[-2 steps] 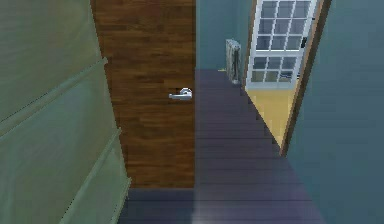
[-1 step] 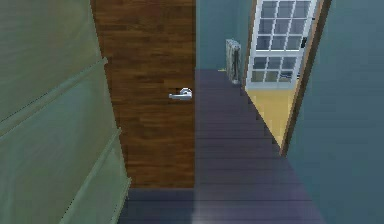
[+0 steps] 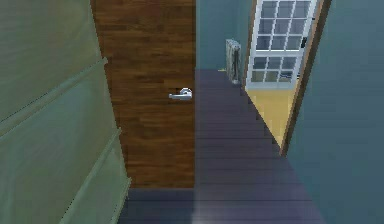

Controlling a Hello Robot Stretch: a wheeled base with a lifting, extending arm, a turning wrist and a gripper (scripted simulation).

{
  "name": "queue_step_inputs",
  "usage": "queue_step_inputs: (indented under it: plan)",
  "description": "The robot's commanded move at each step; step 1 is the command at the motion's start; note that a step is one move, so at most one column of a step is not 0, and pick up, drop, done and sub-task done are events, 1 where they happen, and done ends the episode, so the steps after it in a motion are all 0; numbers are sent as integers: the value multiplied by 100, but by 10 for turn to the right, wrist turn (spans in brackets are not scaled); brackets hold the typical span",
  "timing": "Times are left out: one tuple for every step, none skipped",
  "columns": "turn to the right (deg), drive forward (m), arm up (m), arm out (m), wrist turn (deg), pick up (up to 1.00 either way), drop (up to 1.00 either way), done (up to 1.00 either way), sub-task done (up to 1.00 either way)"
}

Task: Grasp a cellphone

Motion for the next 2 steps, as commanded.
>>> queue_step_inputs:
  plan:
    - [0, 0, 0, 26, 0, 0, 0, 0, 0]
    - [0, 0, 0, 0, 450, 0, 0, 0, 0]
